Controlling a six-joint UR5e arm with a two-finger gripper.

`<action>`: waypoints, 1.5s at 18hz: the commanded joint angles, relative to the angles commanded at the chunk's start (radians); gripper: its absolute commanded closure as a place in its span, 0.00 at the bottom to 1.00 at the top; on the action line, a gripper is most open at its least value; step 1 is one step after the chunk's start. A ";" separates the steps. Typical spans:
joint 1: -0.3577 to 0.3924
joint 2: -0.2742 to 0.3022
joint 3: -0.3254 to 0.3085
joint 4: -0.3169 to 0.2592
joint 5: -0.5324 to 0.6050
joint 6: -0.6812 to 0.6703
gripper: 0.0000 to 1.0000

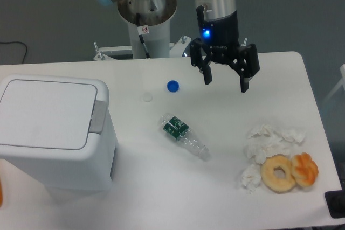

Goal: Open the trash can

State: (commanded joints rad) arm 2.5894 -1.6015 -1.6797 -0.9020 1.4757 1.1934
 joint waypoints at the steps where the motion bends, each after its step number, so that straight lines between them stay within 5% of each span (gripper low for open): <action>1: 0.000 -0.002 0.000 0.000 -0.005 0.000 0.00; 21: -0.003 0.023 -0.011 0.002 -0.043 -0.009 0.00; 27: -0.011 0.032 -0.023 0.000 -0.038 -0.104 0.00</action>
State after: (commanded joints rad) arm 2.5786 -1.5692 -1.7027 -0.9020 1.4374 1.0893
